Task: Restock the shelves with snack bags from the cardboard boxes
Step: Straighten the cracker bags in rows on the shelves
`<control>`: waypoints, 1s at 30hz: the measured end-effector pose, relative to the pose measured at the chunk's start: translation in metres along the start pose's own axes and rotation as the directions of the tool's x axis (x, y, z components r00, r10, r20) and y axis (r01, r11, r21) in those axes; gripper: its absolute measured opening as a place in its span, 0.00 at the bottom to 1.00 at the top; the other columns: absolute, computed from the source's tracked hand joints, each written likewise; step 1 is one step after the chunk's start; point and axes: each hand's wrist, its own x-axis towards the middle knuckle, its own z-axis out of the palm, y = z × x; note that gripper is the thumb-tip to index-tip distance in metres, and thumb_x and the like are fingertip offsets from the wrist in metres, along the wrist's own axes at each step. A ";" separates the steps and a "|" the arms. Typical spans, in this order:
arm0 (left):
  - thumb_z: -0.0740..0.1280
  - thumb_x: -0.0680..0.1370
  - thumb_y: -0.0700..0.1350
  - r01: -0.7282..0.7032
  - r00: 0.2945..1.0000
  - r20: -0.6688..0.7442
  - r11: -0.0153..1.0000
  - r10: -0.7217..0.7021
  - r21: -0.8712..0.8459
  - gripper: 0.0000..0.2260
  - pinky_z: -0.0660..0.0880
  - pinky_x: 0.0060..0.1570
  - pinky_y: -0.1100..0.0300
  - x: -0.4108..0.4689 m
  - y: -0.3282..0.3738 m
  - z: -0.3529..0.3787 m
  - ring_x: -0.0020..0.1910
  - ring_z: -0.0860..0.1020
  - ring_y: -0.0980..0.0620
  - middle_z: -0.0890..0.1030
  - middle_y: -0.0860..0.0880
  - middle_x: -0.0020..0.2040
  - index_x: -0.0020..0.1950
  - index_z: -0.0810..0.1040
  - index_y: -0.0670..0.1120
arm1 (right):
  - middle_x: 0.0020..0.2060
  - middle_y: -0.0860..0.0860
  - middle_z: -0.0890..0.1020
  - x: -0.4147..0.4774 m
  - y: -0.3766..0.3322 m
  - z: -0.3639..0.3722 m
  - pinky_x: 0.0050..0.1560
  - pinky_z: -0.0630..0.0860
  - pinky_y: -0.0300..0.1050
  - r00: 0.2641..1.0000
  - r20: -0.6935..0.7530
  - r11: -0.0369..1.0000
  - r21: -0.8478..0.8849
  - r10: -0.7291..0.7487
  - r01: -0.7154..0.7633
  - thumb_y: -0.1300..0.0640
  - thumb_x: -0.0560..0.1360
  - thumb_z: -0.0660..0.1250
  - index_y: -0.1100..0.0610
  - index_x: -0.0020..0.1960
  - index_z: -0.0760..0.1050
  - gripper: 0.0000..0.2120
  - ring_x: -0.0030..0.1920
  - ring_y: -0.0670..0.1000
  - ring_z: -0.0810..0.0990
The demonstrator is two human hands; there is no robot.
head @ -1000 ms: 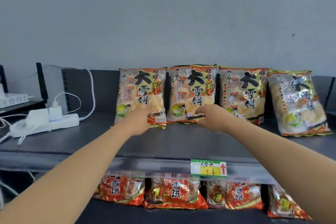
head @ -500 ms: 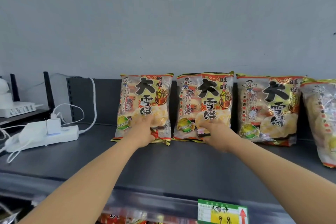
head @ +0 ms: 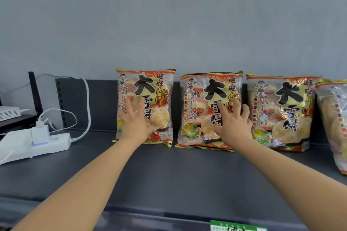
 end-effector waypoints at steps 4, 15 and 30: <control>0.70 0.75 0.52 -0.040 0.996 0.077 0.997 0.035 0.066 0.45 0.60 0.70 0.40 0.008 0.008 0.011 0.74 0.40 0.29 0.35 0.42 0.77 0.77 0.38 0.56 | 0.75 0.53 0.34 0.003 -0.003 0.008 0.63 0.69 0.63 0.997 0.051 0.997 0.056 0.049 -0.051 0.56 0.74 0.68 0.41 0.76 0.38 0.45 0.75 0.66 0.43; 0.68 0.76 0.45 -0.162 0.981 -0.080 0.970 0.178 0.180 0.38 0.72 0.62 0.44 -0.011 0.036 0.003 0.75 0.52 0.34 0.51 0.38 0.76 0.78 0.47 0.50 | 0.75 0.55 0.54 -0.012 0.014 -0.003 0.69 0.64 0.57 0.998 -0.038 0.998 -0.007 -0.058 0.058 0.52 0.76 0.62 0.50 0.76 0.50 0.33 0.75 0.60 0.53; 0.65 0.77 0.40 -0.730 0.682 0.182 0.677 0.709 0.097 0.25 0.74 0.54 0.49 -0.076 0.249 0.043 0.61 0.71 0.43 0.66 0.45 0.67 0.72 0.62 0.45 | 0.68 0.59 0.66 -0.024 0.212 -0.077 0.63 0.69 0.57 0.971 -0.026 0.957 -0.164 0.239 -0.240 0.60 0.75 0.61 0.59 0.74 0.58 0.28 0.65 0.65 0.65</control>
